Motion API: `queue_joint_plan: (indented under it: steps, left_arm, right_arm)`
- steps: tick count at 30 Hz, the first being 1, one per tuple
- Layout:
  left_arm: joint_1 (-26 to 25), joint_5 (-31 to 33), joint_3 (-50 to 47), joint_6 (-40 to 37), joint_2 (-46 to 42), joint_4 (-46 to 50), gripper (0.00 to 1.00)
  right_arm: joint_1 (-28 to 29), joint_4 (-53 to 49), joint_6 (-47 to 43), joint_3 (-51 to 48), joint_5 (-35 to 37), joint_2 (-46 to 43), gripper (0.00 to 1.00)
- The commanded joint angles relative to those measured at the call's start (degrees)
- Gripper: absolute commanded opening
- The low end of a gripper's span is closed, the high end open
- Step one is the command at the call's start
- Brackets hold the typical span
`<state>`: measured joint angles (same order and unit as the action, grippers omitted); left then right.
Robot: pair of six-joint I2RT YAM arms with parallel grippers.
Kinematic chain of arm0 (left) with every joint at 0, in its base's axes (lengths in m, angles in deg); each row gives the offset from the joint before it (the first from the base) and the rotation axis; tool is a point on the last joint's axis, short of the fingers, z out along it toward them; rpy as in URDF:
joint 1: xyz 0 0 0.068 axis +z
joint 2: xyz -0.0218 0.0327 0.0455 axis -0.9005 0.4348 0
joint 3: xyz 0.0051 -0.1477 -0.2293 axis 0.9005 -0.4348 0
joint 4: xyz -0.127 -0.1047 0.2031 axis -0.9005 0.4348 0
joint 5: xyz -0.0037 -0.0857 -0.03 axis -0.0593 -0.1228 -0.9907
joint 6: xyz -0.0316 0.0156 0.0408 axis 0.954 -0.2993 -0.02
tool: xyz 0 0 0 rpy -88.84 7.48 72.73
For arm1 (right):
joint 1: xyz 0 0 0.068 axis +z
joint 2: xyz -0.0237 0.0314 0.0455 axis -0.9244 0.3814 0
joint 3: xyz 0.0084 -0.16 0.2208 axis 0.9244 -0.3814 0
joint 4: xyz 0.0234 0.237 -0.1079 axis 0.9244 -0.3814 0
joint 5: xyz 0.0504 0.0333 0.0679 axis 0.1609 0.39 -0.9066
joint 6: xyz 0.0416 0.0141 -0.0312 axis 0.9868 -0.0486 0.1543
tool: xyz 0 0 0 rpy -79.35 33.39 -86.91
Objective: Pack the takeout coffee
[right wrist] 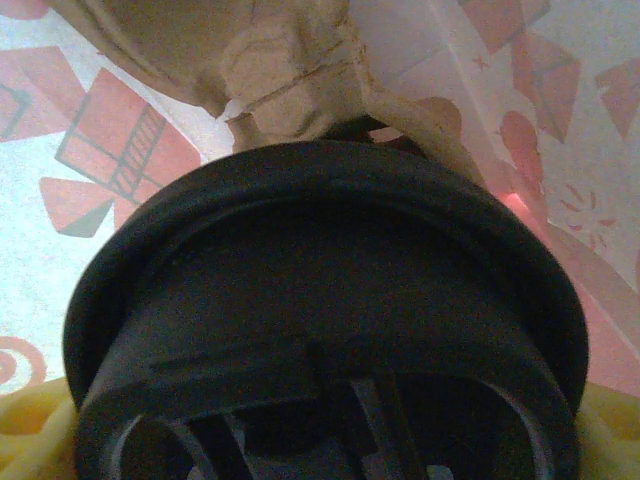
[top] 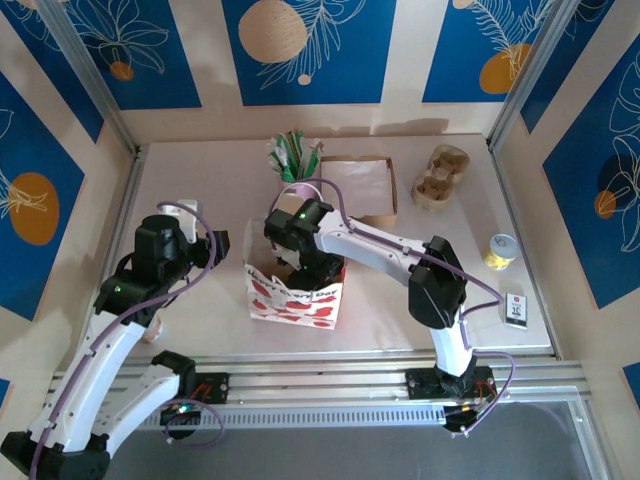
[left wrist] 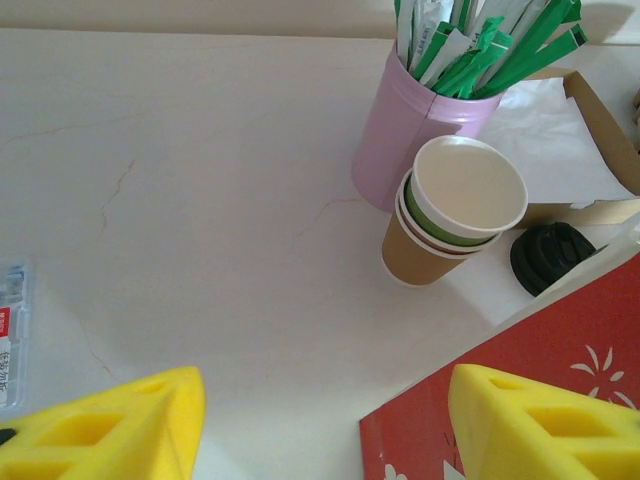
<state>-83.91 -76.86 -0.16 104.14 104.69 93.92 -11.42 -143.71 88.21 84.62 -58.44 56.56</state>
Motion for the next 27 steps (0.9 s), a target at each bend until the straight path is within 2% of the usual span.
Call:
queue_joint_plan:
  steps: [1,27]
  left_arm:
    - [-0.5,-0.7,0.4,-1.3,-0.3,0.5,0.65]
    - [-0.5,-0.7,0.5,-1.5,-0.3,0.5,0.65]
  right_arm:
    - [0.1,0.7,0.9,-2.3,-1.3,0.7,0.57]
    - [-0.2,-0.2,2.1,-1.2,1.5,-0.5,0.58]
